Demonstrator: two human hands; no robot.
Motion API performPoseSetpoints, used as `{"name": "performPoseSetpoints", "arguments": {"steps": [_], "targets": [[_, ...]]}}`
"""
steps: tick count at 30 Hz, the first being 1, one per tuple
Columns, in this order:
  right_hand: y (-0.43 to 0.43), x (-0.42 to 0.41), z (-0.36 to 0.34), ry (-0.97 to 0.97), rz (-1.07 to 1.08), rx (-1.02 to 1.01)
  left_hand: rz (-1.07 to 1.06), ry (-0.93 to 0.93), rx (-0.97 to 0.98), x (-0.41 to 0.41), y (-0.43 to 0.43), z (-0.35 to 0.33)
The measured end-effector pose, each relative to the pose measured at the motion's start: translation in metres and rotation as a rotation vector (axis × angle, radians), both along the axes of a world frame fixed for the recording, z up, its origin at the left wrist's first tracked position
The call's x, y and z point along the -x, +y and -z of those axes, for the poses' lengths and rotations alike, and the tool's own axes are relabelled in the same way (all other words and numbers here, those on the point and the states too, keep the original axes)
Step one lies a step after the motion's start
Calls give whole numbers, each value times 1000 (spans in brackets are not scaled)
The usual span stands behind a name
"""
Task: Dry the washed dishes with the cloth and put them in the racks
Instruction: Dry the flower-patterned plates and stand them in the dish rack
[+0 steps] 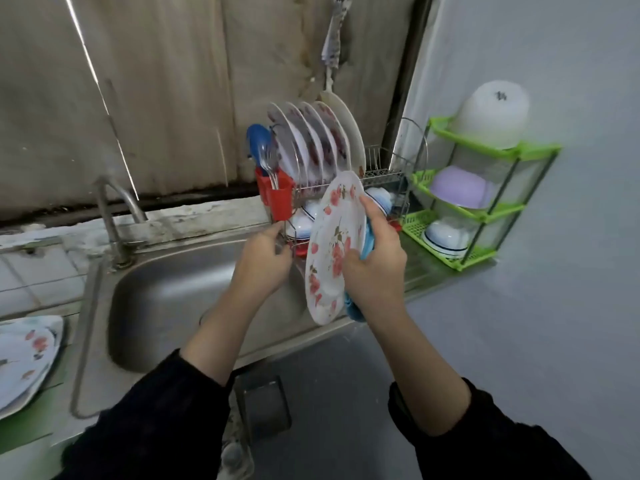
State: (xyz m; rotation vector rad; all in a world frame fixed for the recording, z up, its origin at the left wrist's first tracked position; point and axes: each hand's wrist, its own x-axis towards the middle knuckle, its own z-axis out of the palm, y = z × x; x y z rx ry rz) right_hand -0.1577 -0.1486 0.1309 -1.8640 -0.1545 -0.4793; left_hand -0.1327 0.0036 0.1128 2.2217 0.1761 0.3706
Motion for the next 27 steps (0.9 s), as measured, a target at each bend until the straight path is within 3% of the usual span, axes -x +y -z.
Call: {"name": "performPoseSetpoints", "arguments": {"steps": [8, 16, 22, 27], "targets": [[-46, -65, -2, -77, 163, 142, 35, -91, -212, -90, -29, -13], [-61, -152, -19, -295, 237, 331, 29, -262, -414, -196, -53, -48], [-67, -214, -37, -422, 279, 320, 104, -402, -570, -253, -57, -70], [-69, -250, -50, -511, 283, 311, 132, -388, -628, -287, -59, -78]]}}
